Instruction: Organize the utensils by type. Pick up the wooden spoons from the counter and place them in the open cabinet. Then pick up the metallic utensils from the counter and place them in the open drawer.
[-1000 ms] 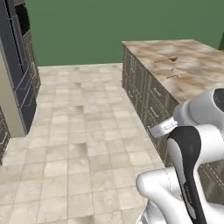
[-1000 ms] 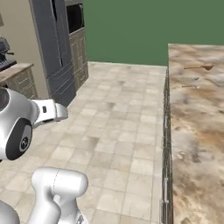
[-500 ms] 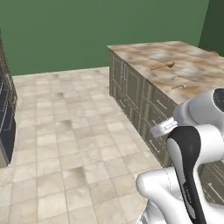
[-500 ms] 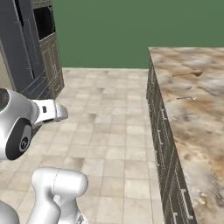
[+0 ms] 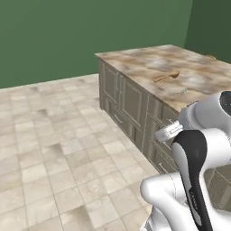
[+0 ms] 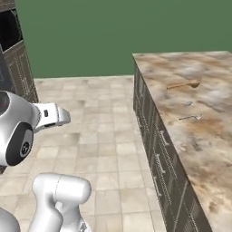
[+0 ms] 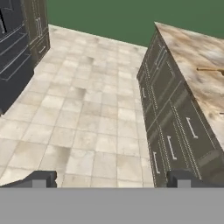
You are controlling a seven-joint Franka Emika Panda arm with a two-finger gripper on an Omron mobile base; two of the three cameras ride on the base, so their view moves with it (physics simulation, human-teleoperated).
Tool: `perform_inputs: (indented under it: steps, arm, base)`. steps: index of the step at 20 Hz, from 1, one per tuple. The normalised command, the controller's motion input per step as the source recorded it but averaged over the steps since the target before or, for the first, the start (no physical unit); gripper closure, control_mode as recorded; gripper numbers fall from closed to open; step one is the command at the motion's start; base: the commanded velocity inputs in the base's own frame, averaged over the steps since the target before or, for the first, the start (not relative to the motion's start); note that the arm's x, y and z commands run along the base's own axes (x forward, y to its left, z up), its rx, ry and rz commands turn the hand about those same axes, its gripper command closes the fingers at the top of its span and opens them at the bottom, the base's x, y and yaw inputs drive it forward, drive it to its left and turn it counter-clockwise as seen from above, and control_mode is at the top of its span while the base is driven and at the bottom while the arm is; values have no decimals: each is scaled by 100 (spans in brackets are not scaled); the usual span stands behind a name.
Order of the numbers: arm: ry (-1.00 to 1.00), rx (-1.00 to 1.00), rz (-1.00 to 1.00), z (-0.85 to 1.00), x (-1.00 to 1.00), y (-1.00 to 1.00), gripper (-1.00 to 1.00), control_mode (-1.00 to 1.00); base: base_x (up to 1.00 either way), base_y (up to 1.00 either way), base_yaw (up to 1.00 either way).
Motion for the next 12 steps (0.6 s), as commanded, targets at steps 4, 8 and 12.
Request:
perform_inputs:
  steps: [4,8,12]
  arm:
    - [0,0,0,0,0,0,-100,100]
    - [0,0,0,0,0,0,-100,100]
    - [0,0,0,0,0,0,-100,100]
  base:
    - [98,51,-32]
    - [98,52,-35]
    - [97,52,-41]
